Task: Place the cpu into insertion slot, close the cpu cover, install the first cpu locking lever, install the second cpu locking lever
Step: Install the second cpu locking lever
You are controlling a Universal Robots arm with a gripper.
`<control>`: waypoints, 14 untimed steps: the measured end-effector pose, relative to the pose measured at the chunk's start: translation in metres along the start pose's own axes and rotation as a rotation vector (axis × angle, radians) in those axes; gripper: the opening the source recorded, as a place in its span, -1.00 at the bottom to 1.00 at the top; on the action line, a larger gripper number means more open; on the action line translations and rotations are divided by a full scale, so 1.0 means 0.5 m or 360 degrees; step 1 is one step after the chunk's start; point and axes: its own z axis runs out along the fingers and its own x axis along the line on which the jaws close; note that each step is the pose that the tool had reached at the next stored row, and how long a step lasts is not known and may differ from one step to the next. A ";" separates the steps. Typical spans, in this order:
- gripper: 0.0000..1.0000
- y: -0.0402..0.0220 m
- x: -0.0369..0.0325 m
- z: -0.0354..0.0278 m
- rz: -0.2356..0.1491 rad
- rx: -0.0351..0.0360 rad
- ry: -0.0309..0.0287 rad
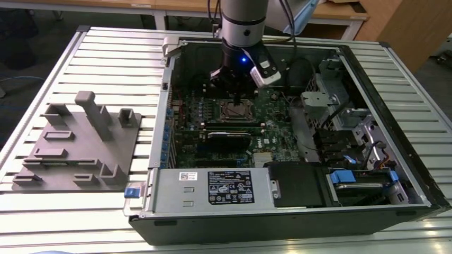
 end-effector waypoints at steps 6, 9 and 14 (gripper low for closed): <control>-0.79 -0.011 0.000 0.000 0.0000 0.0000 0.00001; -0.79 -0.018 0.001 0.000 0.0000 0.0000 0.00000; -0.79 -0.026 0.001 0.000 0.0000 0.0000 -0.00001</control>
